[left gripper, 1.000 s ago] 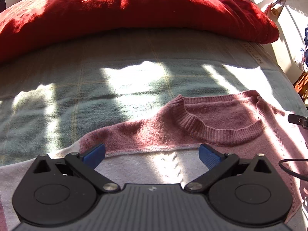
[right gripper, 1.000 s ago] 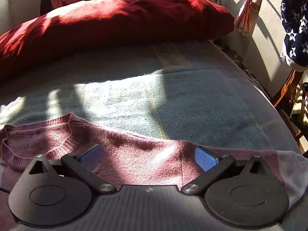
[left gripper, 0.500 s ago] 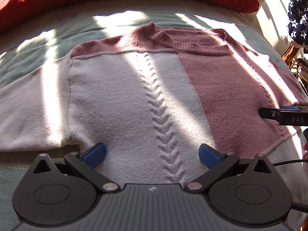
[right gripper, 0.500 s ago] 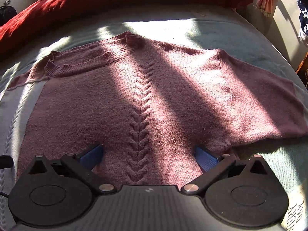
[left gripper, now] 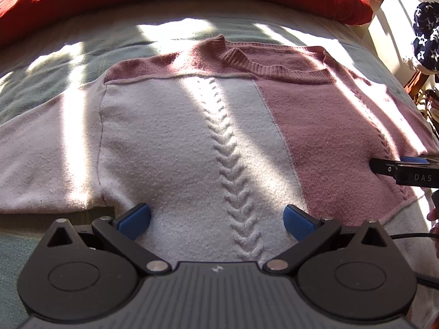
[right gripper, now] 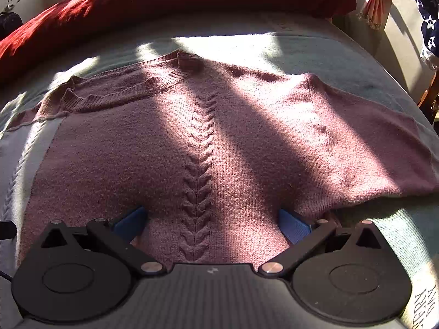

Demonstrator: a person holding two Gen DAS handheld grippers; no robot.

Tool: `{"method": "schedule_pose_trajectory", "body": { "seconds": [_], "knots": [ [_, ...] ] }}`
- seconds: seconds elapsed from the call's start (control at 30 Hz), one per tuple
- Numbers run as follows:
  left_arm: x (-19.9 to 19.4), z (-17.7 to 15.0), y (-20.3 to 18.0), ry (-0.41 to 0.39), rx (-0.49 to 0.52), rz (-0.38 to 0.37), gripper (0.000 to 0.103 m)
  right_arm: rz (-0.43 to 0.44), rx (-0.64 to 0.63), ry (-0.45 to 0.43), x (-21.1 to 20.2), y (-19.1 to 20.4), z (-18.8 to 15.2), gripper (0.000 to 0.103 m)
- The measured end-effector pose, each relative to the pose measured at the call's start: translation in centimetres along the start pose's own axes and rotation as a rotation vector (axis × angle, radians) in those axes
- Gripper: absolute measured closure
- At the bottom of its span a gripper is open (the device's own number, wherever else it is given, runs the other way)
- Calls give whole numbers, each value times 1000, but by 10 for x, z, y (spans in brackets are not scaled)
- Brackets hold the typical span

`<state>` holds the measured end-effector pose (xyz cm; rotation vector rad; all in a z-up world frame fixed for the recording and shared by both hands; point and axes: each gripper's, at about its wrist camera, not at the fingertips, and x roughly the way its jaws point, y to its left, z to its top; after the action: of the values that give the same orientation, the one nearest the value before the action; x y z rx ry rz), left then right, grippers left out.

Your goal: Fold clothes

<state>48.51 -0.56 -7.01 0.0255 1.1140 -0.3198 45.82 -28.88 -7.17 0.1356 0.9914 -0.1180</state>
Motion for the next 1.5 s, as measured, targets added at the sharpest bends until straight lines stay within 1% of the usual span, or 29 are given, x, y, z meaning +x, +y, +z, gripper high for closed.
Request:
{"method": "schedule_pose_trajectory", "body": {
  "seconds": [0.13, 0.23, 0.37, 0.43, 0.5, 0.57, 0.63, 0.73, 0.83, 0.9, 0.97, 1.03, 1.07, 1.17, 1.27, 1.33, 1.5],
  "knots": [
    [0, 0, -2, 1, 8, 13, 1, 0, -12, -8, -2, 0, -1, 0],
    [-6, -7, -4, -29, 22, 18, 1, 6, -18, -36, -4, -1, -5, 0],
    [-26, -33, -8, -84, 17, 32, 1, 32, -64, -39, -20, -1, -15, 0],
    [-36, -50, -11, -94, 16, 34, 1, 55, -110, -40, -34, -2, -30, 0],
    [-40, -68, -13, -67, 28, 47, 1, 63, -147, -27, -44, -5, -48, 0],
    [-47, -84, -15, -58, 55, 39, 1, 70, -183, -13, -53, -8, -67, 0],
    [-55, -93, -18, -48, 74, 37, 1, 78, -185, 8, -60, -13, -81, 0],
    [-66, -100, -23, -44, 88, 22, 1, 83, -181, 10, -71, -19, -98, 0],
    [-68, -100, -28, -35, 103, -28, 1, 76, -170, 13, -71, -19, -99, 0],
    [-63, -101, -26, -16, 106, -12, 1, 75, -163, 18, -69, -18, -97, 0],
    [-59, -101, -15, -10, 69, 27, 1, 77, -158, 22, -67, -18, -96, 0],
    [-61, -98, -4, -13, 15, -6, 1, 85, -162, 18, -67, -20, -97, 0],
    [-63, -96, -4, -19, 10, -11, 1, 90, -166, 14, -68, -21, -98, 0],
    [-70, -89, -12, -48, 38, -16, 1, 97, -173, 4, -68, -22, -101, 0],
    [-66, -74, -16, -82, 66, -38, 1, 91, -171, 2, -68, -20, -102, 0],
    [-55, -60, -12, -99, 65, -42, 1, 88, -170, 0, -68, -20, -102, 0],
    [-25, -22, 10, -155, 43, 8, 1, 95, -171, -2, -66, -21, -102, 0]
  ]
}}
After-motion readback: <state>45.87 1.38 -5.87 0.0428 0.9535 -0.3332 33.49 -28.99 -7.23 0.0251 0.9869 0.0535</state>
